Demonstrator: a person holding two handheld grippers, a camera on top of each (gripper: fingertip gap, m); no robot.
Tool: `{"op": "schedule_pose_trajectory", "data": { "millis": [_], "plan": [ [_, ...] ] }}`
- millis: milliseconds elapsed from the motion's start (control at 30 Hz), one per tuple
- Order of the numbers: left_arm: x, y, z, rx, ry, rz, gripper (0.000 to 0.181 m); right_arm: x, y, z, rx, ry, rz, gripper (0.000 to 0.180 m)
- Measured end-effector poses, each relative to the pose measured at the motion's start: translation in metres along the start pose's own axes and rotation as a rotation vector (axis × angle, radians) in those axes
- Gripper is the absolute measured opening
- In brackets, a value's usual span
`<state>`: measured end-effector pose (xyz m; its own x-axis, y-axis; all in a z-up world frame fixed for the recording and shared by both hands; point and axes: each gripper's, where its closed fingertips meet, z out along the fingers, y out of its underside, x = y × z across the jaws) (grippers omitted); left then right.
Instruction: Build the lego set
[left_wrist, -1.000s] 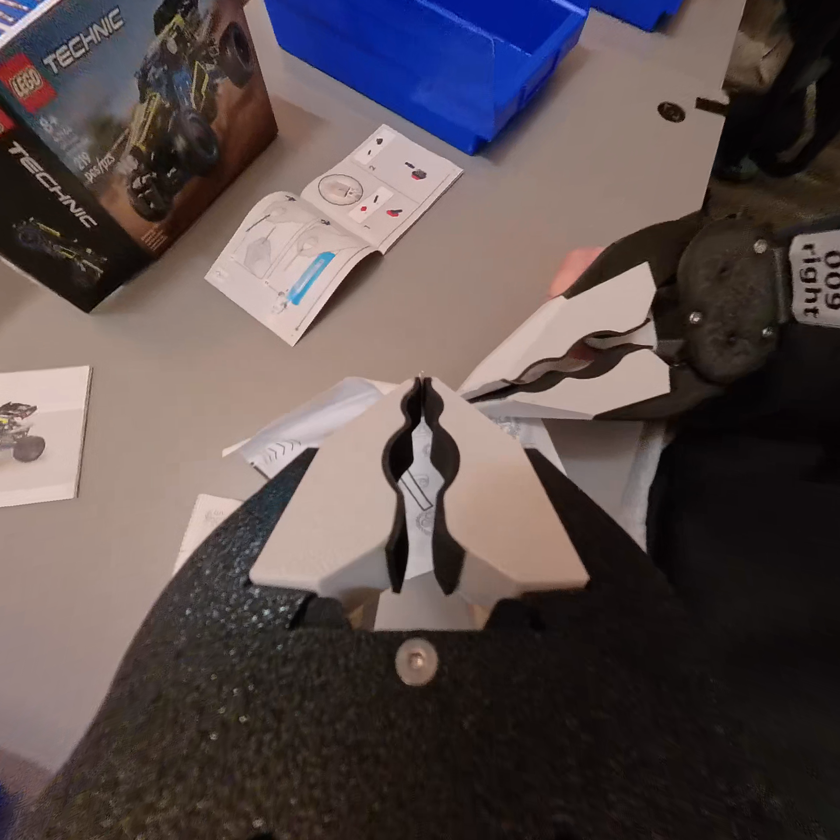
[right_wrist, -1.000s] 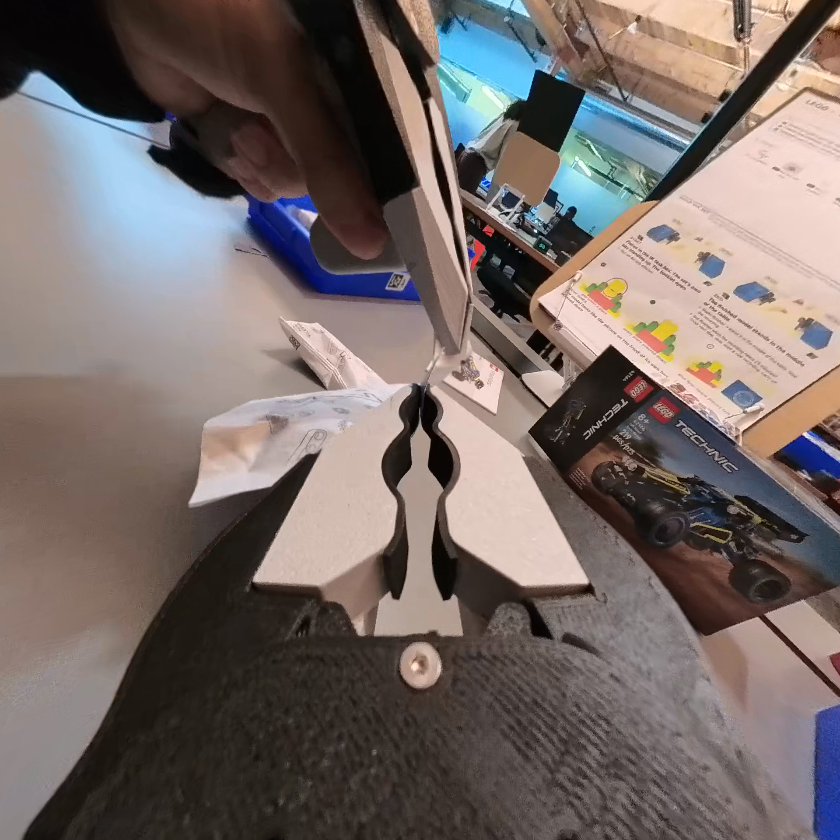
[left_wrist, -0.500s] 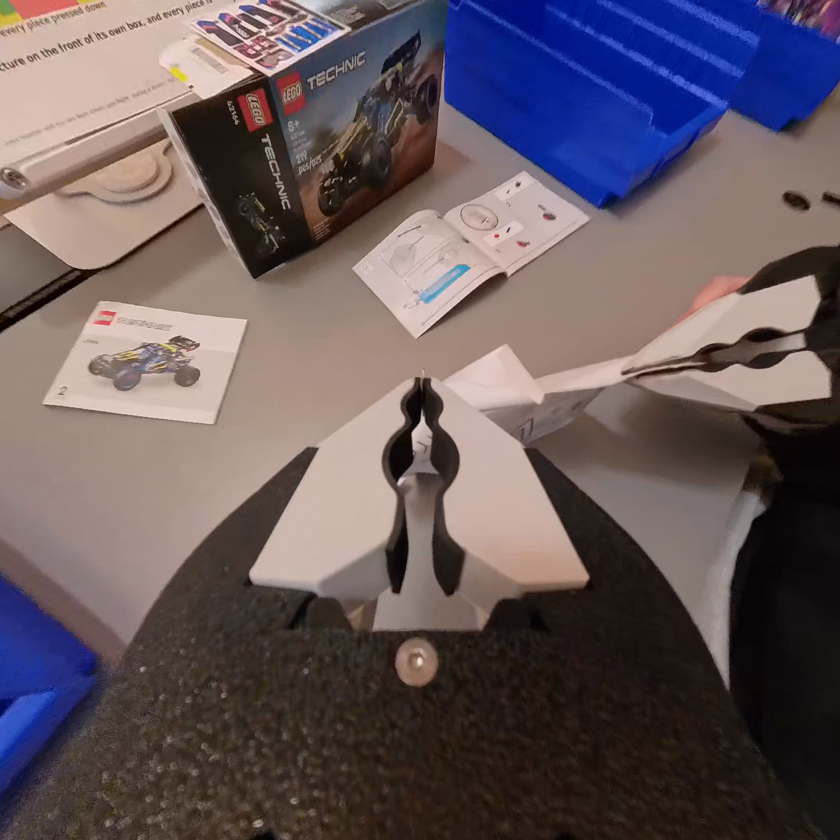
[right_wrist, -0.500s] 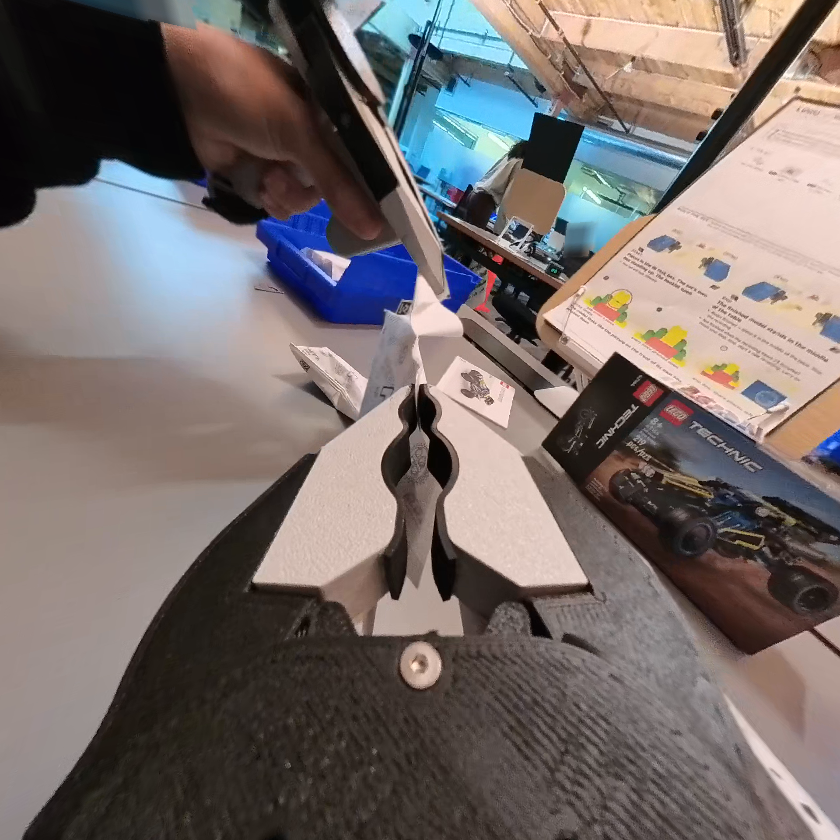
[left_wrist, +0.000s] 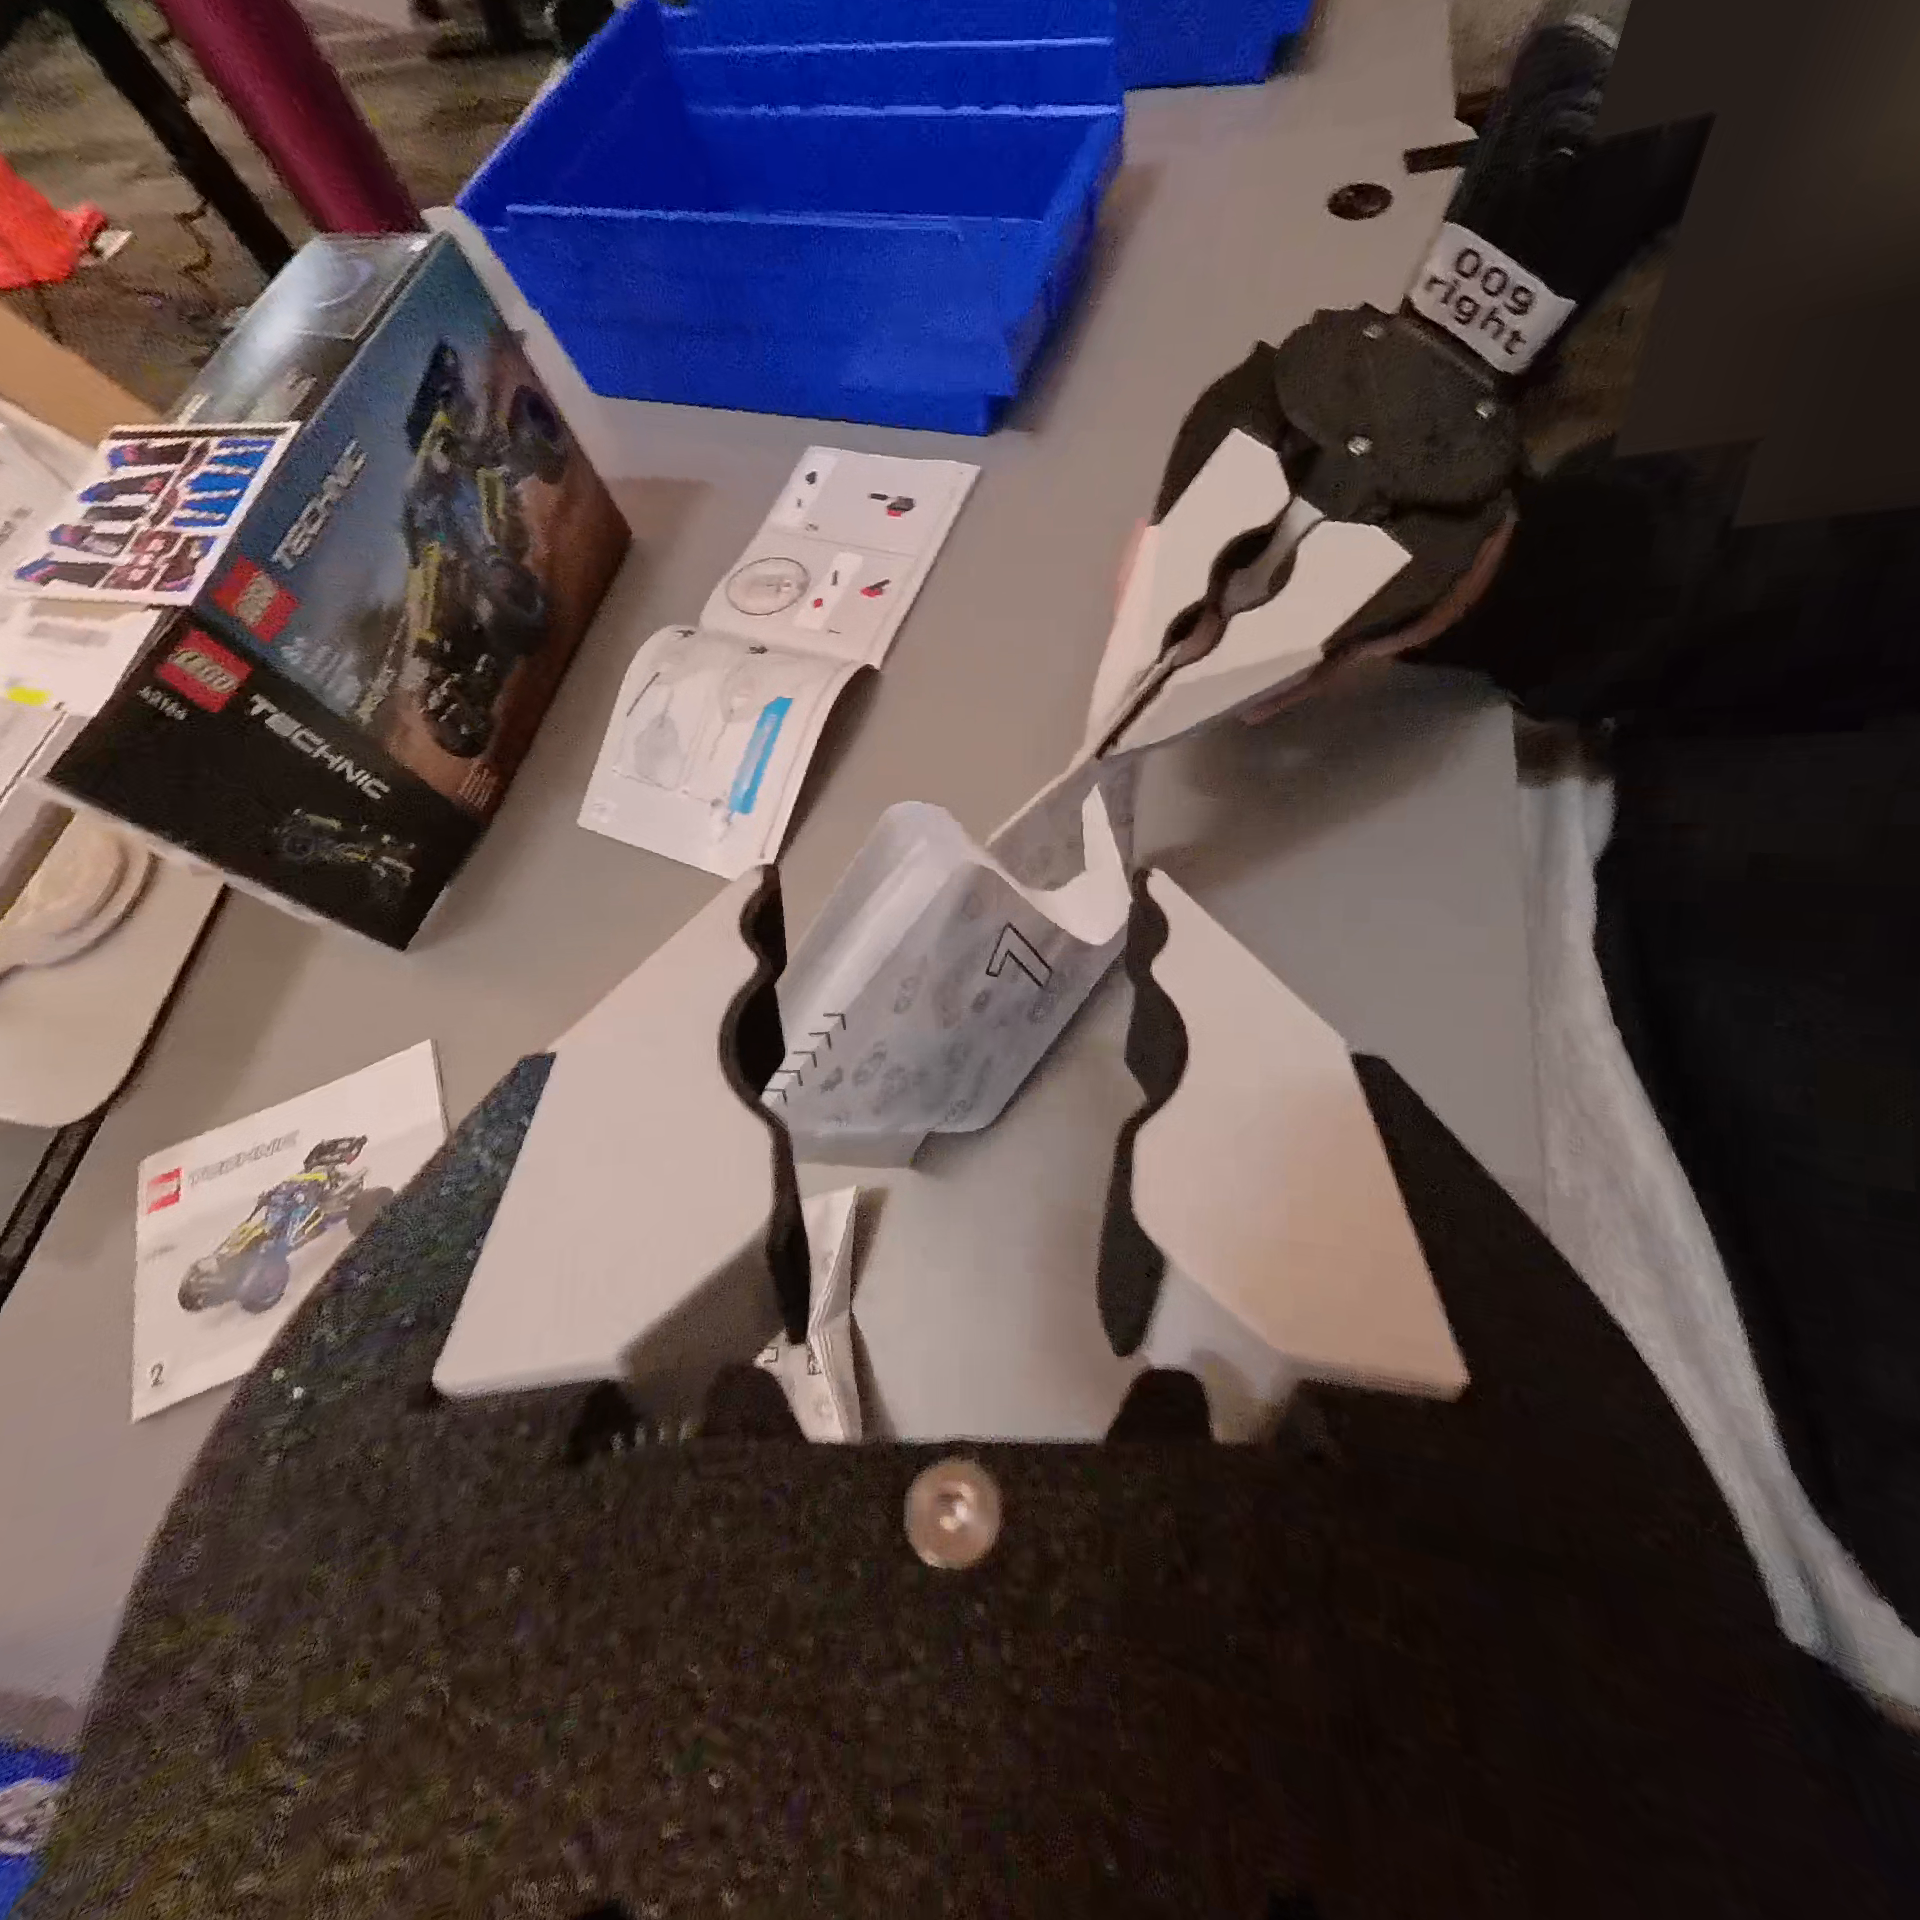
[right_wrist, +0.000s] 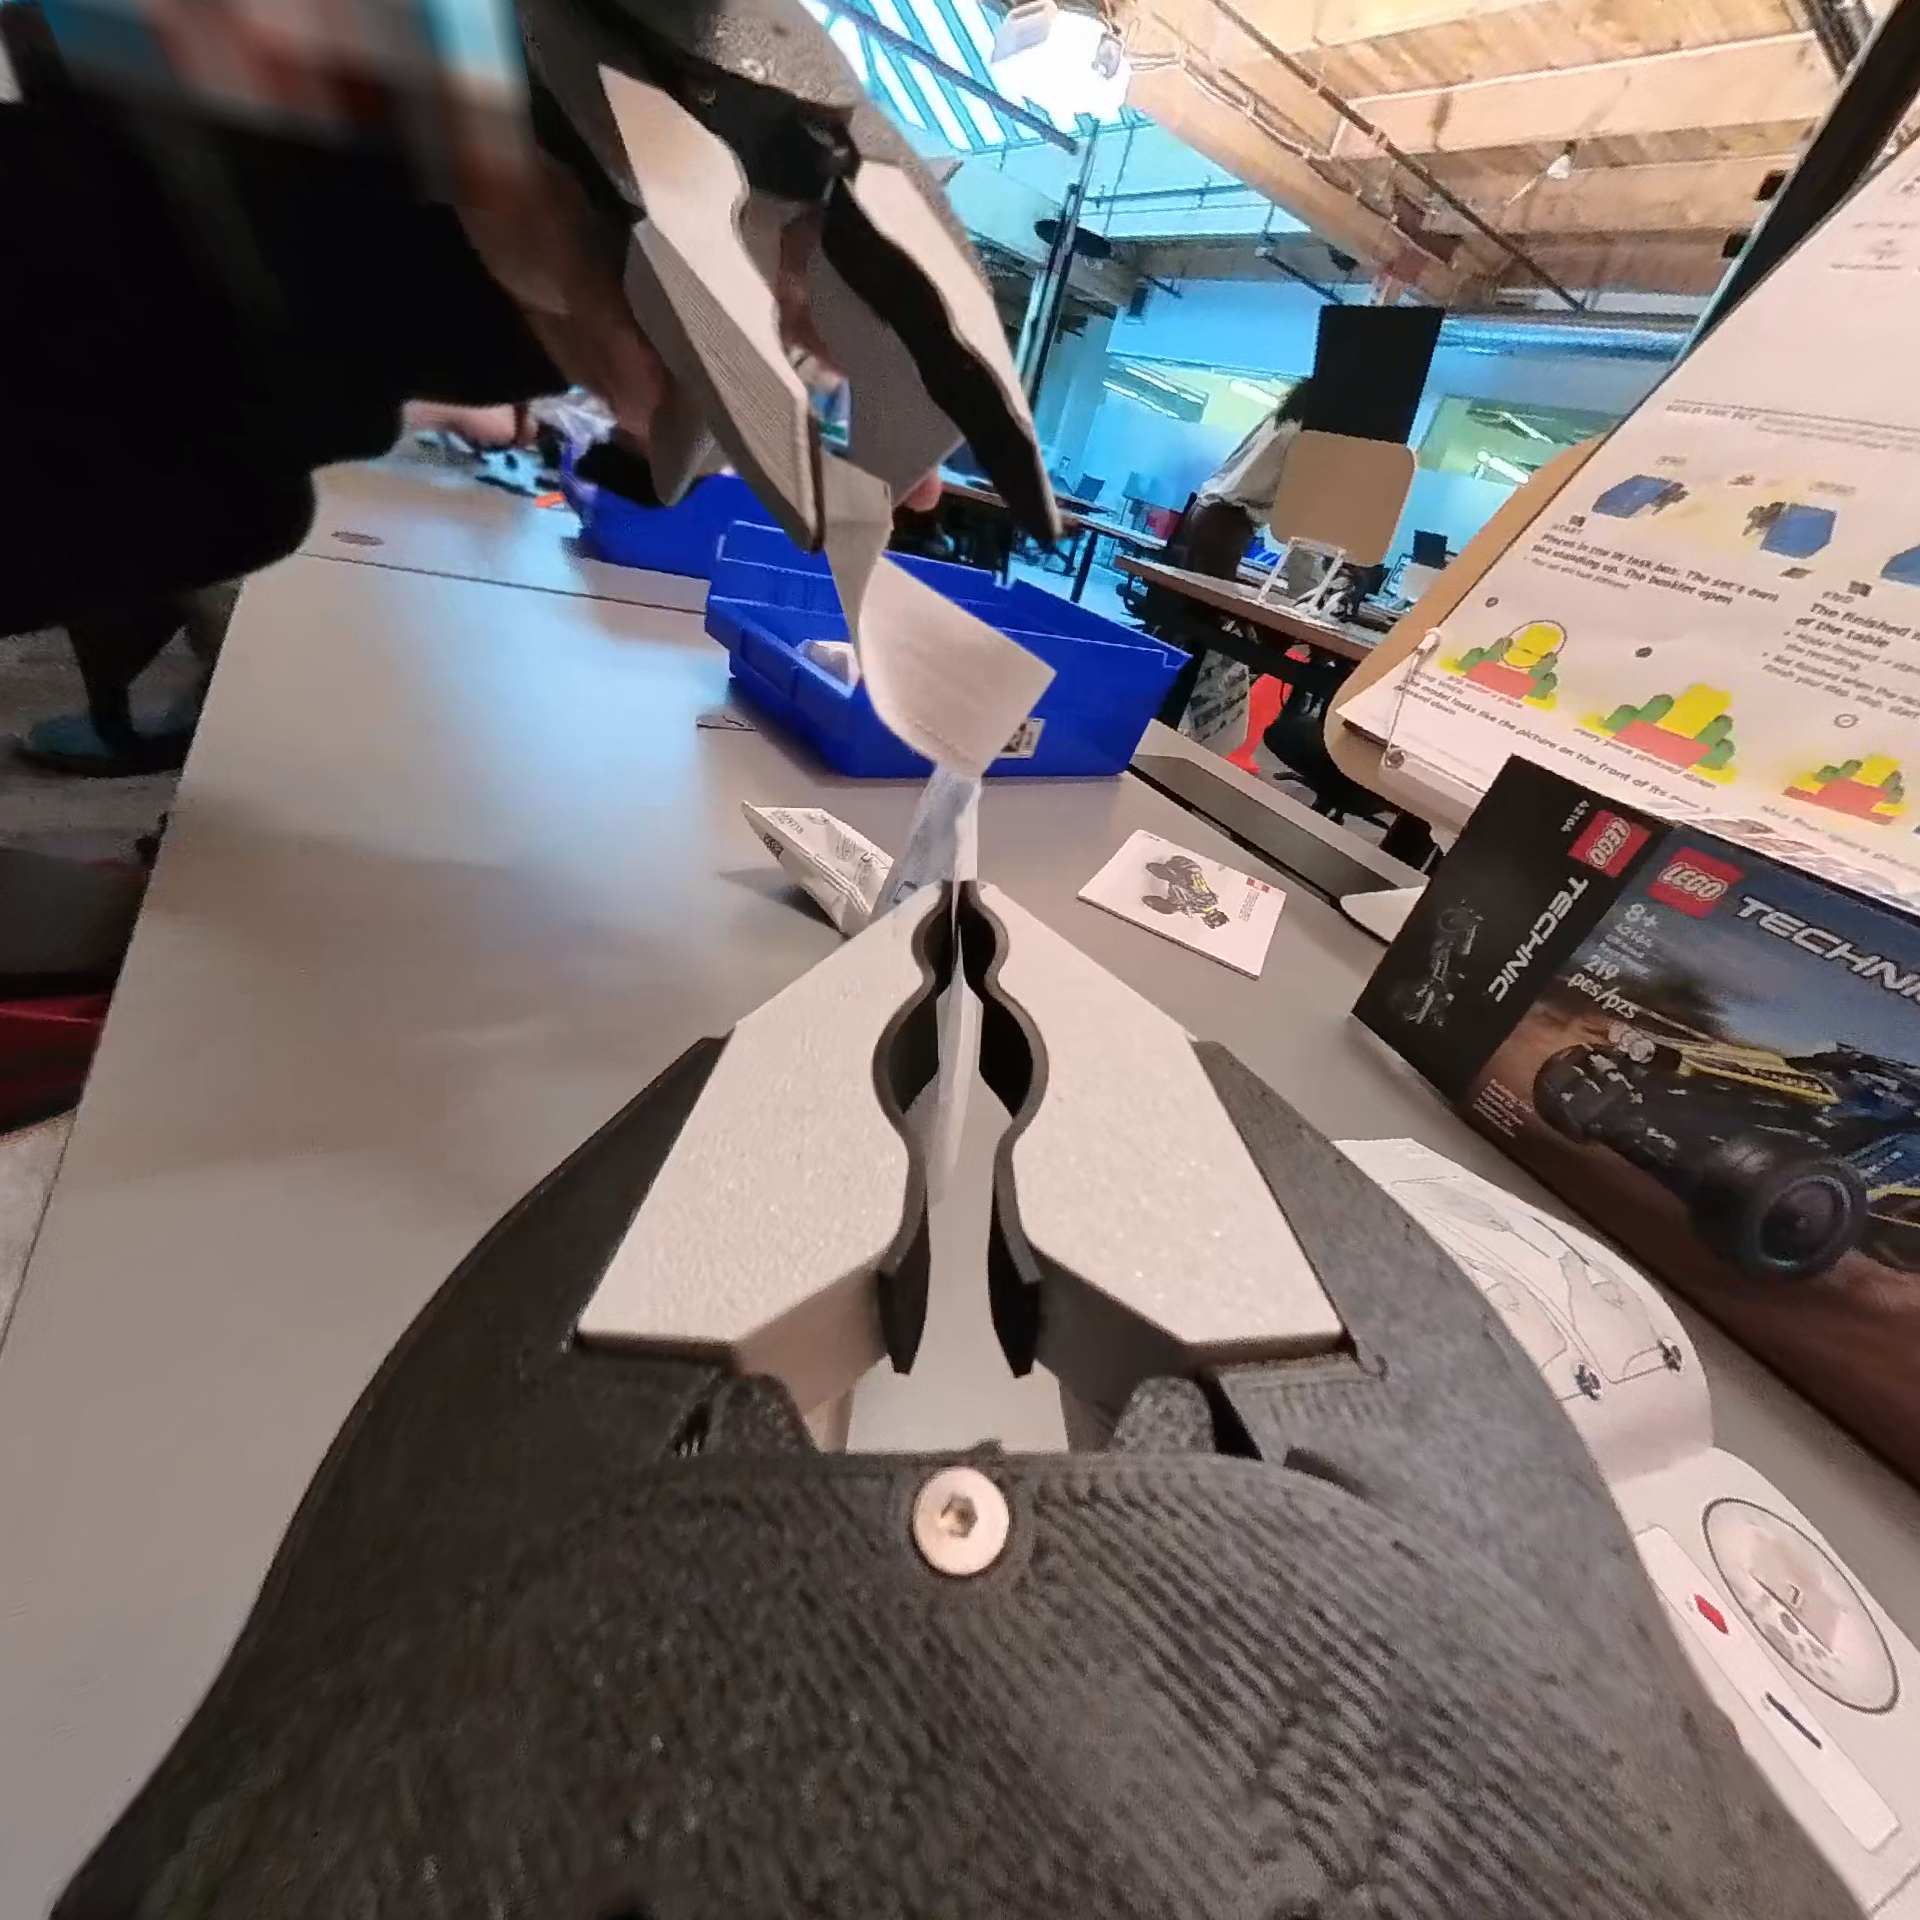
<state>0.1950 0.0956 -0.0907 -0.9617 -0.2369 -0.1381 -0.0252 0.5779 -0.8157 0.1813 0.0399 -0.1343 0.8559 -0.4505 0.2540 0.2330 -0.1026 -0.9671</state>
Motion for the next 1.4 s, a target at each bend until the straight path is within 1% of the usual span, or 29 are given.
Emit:
{"op": "schedule_pose_trajectory", "data": {
  "millis": [100, 133, 200, 300, 367, 400, 467, 533, 567, 600, 633, 667, 733, 800, 833, 867, 900, 933, 1000, 1067, 1167, 1400],
  "plan": [
    [0.011, 0.000, -0.006, 0.004, 0.083, 0.060, 0.065, 0.000, 0.001, -0.004, -0.004, -0.002, -0.043, 0.000],
    [0.009, 0.004, -0.008, -0.019, 0.089, 0.060, 0.059, -0.001, 0.004, -0.005, -0.017, -0.013, -0.046, 0.000],
    [-0.002, 0.010, -0.002, -0.058, 0.019, 0.104, 0.051, -0.005, 0.003, -0.008, -0.008, -0.049, -0.049, 0.000],
    [0.002, 0.018, 0.019, -0.146, 0.000, 0.212, 0.043, -0.008, 0.001, -0.008, 0.010, -0.068, -0.053, 0.000],
    [0.010, 0.020, 0.032, -0.189, 0.036, 0.254, 0.029, -0.010, 0.002, -0.006, 0.000, -0.067, -0.067, 0.000],
    [0.011, 0.019, 0.036, -0.202, 0.034, 0.263, 0.015, -0.008, 0.003, -0.006, -0.011, -0.054, -0.076, 0.000],
    [0.012, 0.018, 0.040, -0.208, 0.038, 0.285, 0.010, -0.009, 0.005, -0.007, -0.026, -0.054, -0.092, 0.000],
    [0.016, 0.016, 0.044, -0.179, 0.054, 0.288, 0.005, -0.006, 0.002, -0.009, -0.001, -0.031, -0.095, 0.000],
    [0.018, 0.016, 0.045, -0.158, 0.054, 0.291, 0.002, -0.004, -0.004, -0.010, 0.042, -0.018, -0.069, 0.008],
    [0.021, 0.015, 0.045, -0.141, 0.062, 0.291, 0.000, 0.002, -0.009, -0.010, 0.079, 0.013, -0.029, 0.019],
    [0.023, 0.015, 0.044, -0.120, 0.069, 0.293, 0.000, 0.007, -0.009, -0.009, 0.089, 0.030, 0.003, 0.028],
    [0.025, 0.014, 0.043, -0.097, 0.077, 0.301, 0.000, 0.007, -0.006, -0.007, 0.074, 0.010, 0.021, 0.036],
    [0.027, 0.016, 0.042, -0.066, 0.077, 0.304, 0.000, 0.002, 0.005, 0.000, -0.002, -0.043, 0.015, 0.038],
    [0.030, 0.017, 0.041, -0.045, 0.081, 0.310, 0.000, -0.009, 0.009, 0.007, -0.029, -0.105, -0.012, 0.022],
    [0.029, 0.017, 0.041, -0.043, 0.070, 0.316, 0.000, -0.012, 0.010, 0.010, -0.039, -0.115, -0.017, 0.007],
    [0.027, 0.018, 0.041, -0.053, 0.043, 0.319, 0.000, -0.014, 0.012, 0.014, -0.052, -0.121, -0.017, 0.000],
    [0.023, 0.018, 0.040, -0.053, 0.008, 0.312, 0.000, -0.012, 0.013, 0.017, -0.058, -0.106, -0.015, 0.000],
    [0.016, 0.017, 0.039, -0.044, -0.042, 0.277, 0.000, -0.011, 0.011, 0.019, -0.053, -0.089, -0.016, 0.000],
    [0.004, 0.015, 0.038, -0.003, -0.128, 0.148, 0.000, -0.008, 0.005, 0.022, -0.049, -0.014, -0.060, 0.000],
    [0.001, 0.014, 0.037, 0.073, -0.152, 0.019, 0.000, -0.007, 0.003, 0.024, -0.077, 0.049, -0.113, 0.000],
    [0.002, 0.016, 0.035, 0.178, -0.152, -0.144, 0.000, -0.009, 0.001, 0.024, -0.089, 0.093, -0.142, 0.000],
    [0.001, 0.018, 0.033, 0.281, -0.202, -0.296, 0.000, -0.012, 0.001, 0.026, -0.119, 0.111, -0.160, 0.000]
  ]
}}
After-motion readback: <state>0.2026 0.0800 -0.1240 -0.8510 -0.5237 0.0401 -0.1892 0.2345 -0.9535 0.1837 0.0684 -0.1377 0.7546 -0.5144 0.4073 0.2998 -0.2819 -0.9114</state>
